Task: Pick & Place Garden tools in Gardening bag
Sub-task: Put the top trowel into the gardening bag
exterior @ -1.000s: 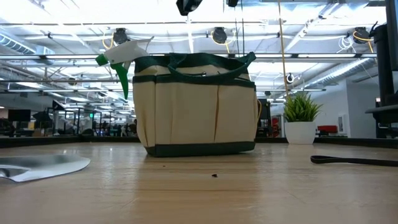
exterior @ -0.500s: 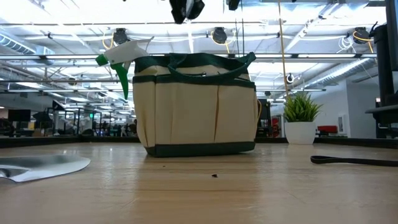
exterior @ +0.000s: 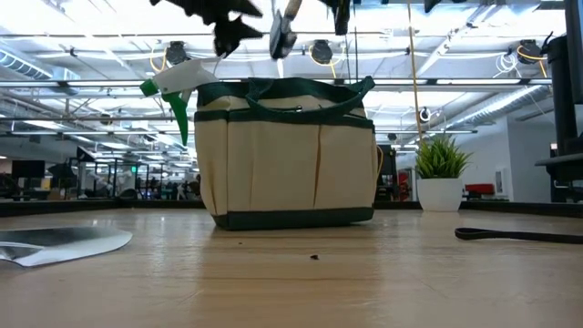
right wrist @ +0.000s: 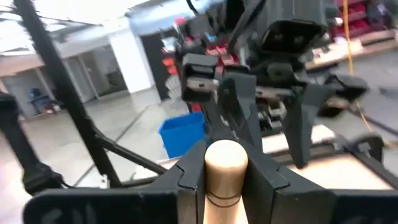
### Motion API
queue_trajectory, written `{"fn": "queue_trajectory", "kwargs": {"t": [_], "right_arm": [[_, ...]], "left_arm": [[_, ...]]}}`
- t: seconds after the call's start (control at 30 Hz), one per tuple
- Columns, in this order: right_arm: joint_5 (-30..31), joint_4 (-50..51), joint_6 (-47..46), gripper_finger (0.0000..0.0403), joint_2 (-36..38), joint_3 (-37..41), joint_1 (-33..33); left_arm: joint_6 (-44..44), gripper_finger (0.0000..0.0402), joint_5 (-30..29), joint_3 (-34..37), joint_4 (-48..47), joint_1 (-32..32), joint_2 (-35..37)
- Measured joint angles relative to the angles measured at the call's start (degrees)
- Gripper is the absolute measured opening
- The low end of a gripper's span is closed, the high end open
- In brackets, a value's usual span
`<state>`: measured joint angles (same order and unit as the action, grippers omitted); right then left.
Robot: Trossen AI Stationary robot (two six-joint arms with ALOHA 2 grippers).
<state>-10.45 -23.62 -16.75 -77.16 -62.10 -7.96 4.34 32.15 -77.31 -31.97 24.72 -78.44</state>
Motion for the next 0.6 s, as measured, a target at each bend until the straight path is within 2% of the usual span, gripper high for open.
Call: {"fn": "queue_trajectory", "kwargs": {"t": [0.27,0.6], "right_arm": [[8.58,-1.65,1.29,0.0059,-5.22,-0.01,2.67],[20.79,-1.1,4.15,0.0059,-8.68,-0.03,7.22]], "left_arm": [[-0.63,0.0175,-7.58,-0.07,-11.48,0.97,1.76],[-1.94,0.0175,-7.84,-0.03,-13.44,-2.64,6.11]]}}
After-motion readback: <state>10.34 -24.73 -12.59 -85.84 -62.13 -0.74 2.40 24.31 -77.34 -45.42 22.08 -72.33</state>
